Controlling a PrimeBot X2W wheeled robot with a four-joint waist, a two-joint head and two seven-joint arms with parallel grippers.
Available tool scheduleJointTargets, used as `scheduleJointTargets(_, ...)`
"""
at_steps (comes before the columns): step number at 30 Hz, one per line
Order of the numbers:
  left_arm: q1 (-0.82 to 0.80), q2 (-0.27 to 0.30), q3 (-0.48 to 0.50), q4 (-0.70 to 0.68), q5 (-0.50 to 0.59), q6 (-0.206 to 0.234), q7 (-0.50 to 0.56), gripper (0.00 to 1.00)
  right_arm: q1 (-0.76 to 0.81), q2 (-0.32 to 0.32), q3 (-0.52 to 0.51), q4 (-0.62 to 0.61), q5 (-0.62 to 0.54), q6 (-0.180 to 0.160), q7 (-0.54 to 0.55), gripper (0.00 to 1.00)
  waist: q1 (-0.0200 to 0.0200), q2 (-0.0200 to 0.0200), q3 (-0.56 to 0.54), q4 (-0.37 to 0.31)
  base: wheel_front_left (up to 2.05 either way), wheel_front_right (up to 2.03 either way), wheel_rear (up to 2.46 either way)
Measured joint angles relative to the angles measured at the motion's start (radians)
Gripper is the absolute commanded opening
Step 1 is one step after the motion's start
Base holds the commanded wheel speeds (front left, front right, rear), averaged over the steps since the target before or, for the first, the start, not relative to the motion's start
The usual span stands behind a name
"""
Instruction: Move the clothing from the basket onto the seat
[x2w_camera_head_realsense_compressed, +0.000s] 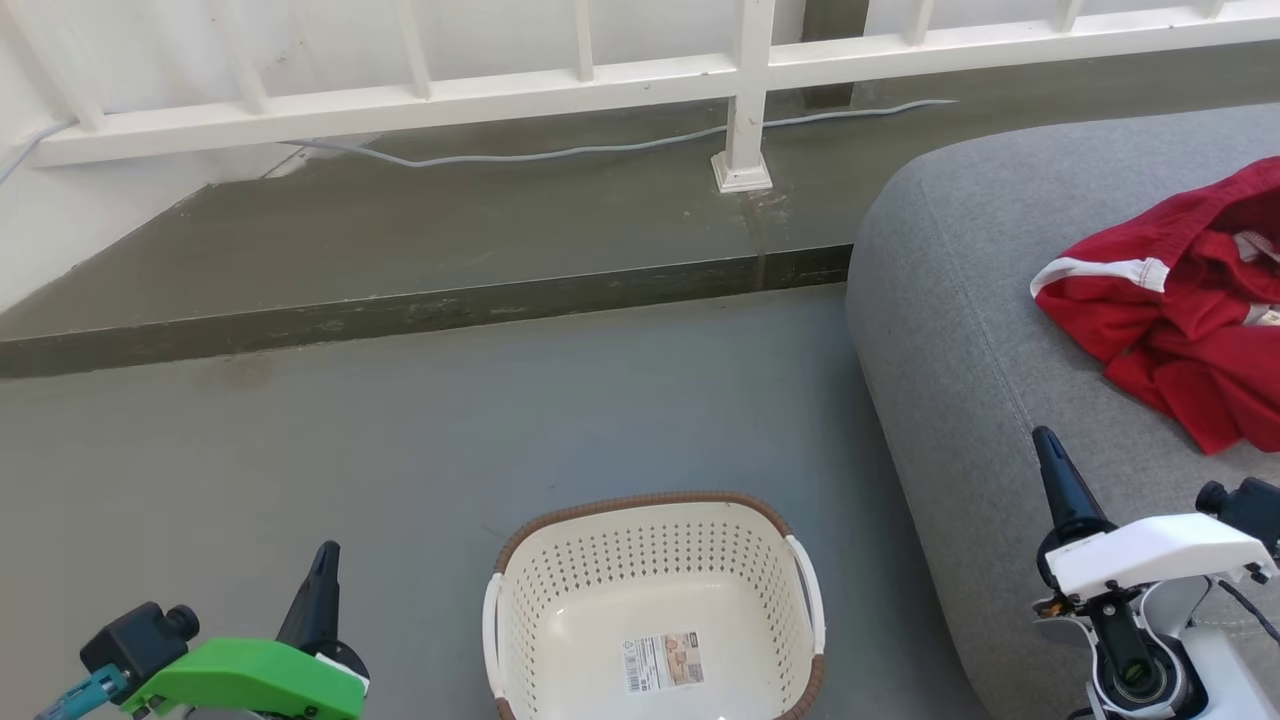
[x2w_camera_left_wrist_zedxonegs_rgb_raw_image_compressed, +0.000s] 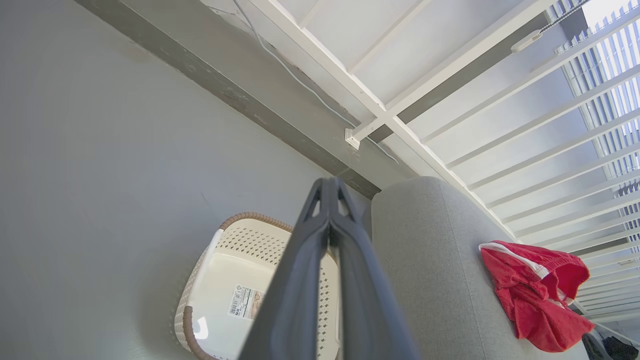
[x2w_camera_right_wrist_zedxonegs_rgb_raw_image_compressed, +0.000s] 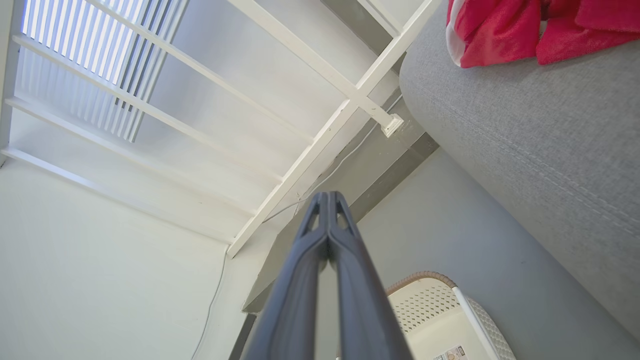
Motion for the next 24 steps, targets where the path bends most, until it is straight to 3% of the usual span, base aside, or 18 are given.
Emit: scheduleJointTargets(24, -0.066, 0.007, 0.051, 0.091, -0.351, -0.063, 0.016, 0.0, -0.024, 0.029, -0.094, 0.039, 0.312, 0.045, 0.061, 0.0, 0.0, 0.0, 0.004, 0.021, 0.0, 0.0, 0.0)
